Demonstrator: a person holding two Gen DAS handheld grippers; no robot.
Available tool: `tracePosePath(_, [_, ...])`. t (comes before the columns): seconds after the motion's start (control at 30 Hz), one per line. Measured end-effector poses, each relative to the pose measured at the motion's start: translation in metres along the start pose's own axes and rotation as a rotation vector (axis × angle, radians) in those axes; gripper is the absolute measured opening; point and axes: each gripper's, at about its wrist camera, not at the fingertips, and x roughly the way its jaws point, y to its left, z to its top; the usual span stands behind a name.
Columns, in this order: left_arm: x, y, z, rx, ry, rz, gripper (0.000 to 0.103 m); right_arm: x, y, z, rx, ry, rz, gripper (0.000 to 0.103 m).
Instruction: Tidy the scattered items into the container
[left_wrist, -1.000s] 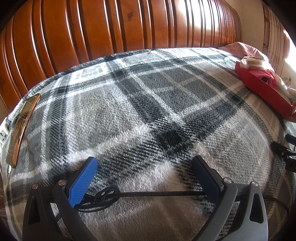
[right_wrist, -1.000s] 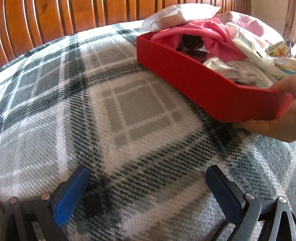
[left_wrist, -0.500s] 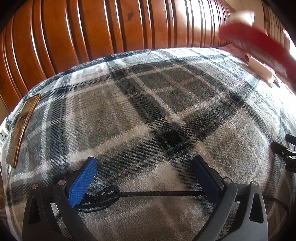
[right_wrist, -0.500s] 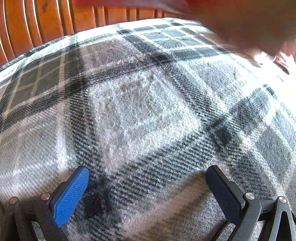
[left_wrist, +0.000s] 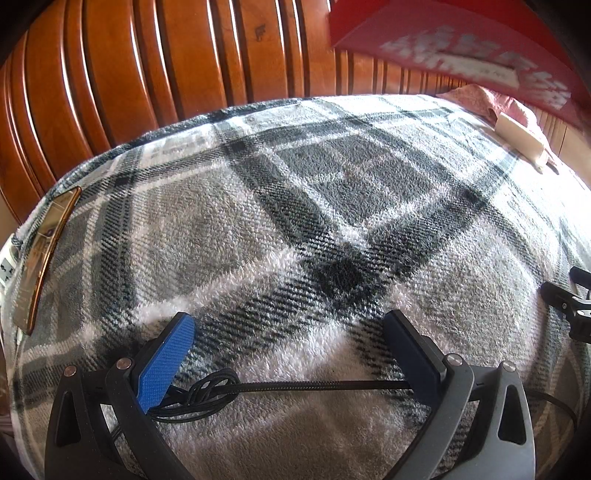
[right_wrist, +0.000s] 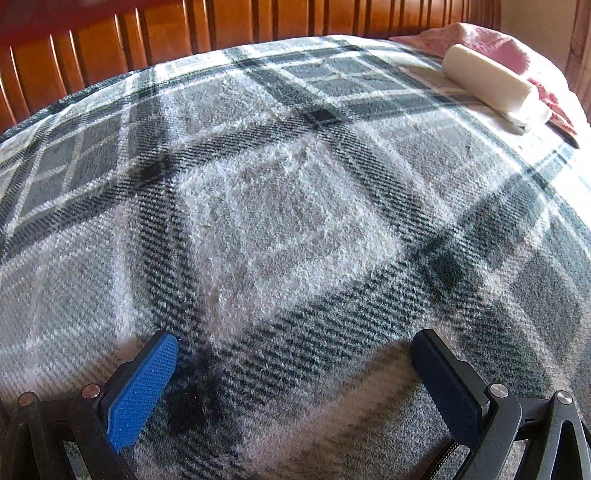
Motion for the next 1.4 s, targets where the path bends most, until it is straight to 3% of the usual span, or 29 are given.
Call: tracePosePath(1.4, [0.0017,-0.0003,0.0009,-0.054,0.007,0.051,0.103,0.0006,0.0003,0.0014,0.0,0.004,-0.001,0.103])
